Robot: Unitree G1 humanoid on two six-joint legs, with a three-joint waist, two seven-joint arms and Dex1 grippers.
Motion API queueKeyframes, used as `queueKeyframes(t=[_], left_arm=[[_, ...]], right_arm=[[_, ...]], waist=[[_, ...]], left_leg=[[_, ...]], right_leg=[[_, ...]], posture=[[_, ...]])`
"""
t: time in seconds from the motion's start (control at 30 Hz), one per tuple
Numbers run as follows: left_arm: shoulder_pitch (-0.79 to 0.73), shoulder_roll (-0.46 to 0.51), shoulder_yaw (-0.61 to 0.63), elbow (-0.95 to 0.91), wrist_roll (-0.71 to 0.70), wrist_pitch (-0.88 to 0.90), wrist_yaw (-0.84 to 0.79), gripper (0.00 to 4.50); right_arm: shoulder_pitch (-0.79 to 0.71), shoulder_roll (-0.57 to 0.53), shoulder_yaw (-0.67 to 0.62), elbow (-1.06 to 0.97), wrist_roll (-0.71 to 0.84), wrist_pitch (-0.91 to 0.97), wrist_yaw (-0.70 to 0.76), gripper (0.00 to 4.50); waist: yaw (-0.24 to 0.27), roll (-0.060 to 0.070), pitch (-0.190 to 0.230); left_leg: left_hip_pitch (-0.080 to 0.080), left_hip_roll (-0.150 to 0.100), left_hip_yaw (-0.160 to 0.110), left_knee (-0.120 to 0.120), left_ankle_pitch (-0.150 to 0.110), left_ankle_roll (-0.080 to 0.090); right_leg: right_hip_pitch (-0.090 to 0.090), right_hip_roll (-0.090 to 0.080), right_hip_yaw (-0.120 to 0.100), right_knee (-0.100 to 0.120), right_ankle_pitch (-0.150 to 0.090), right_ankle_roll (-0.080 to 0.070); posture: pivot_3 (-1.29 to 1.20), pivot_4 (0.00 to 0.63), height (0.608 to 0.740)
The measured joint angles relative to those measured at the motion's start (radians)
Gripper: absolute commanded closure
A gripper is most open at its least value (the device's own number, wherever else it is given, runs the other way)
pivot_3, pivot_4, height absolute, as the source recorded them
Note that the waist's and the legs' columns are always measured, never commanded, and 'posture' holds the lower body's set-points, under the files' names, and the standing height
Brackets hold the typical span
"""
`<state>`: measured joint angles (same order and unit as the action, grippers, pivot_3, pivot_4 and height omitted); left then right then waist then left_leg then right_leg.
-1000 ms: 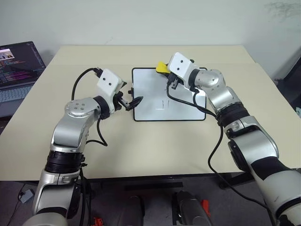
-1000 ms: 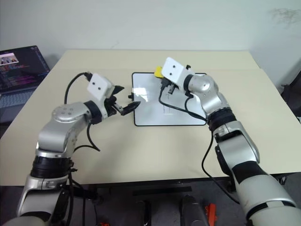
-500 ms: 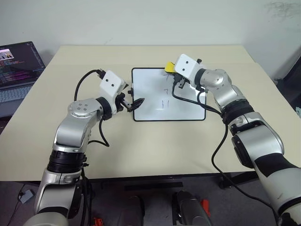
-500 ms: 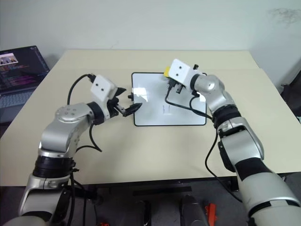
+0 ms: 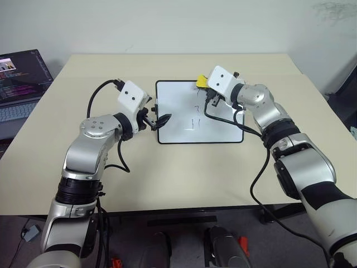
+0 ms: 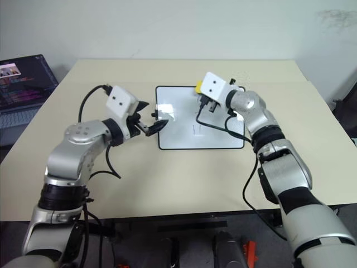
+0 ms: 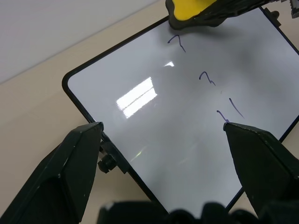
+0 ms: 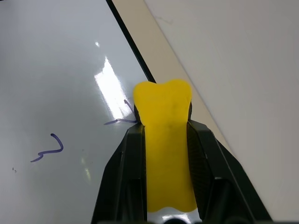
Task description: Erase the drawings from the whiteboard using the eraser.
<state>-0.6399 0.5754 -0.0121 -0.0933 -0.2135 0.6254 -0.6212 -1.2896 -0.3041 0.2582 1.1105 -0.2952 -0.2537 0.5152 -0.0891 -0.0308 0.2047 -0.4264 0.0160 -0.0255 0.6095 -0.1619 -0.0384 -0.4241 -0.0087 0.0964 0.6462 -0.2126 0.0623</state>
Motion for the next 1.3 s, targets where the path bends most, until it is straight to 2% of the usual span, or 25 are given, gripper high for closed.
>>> queueKeyframes(t=[0.73,1.3], left_arm=[[-0.031,0.014,-0.002,-0.015,0.028,0.073,0.066,0.00],[-0.040,-0.002,-0.004,-0.016,0.016,0.074,0.043,0.00]], right_arm=[[-0.025,0.010,0.000,0.032,0.001,-0.003,-0.023,3.64],[-0.026,0.030,-0.002,0.032,0.001,-0.003,-0.031,3.64]], waist=[[0.000,0.000,0.000],[-0.001,0.000,0.000]], left_leg=[[0.000,0.000,0.000,0.000,0.000,0.000],[0.000,0.000,0.000,0.000,0.000,0.000]], right_leg=[[0.000,0.000,0.000,0.000,0.000,0.000],[0.000,0.000,0.000,0.000,0.000,0.000]], posture=[[0.00,0.150,0.740],[0.00,0.150,0.740]])
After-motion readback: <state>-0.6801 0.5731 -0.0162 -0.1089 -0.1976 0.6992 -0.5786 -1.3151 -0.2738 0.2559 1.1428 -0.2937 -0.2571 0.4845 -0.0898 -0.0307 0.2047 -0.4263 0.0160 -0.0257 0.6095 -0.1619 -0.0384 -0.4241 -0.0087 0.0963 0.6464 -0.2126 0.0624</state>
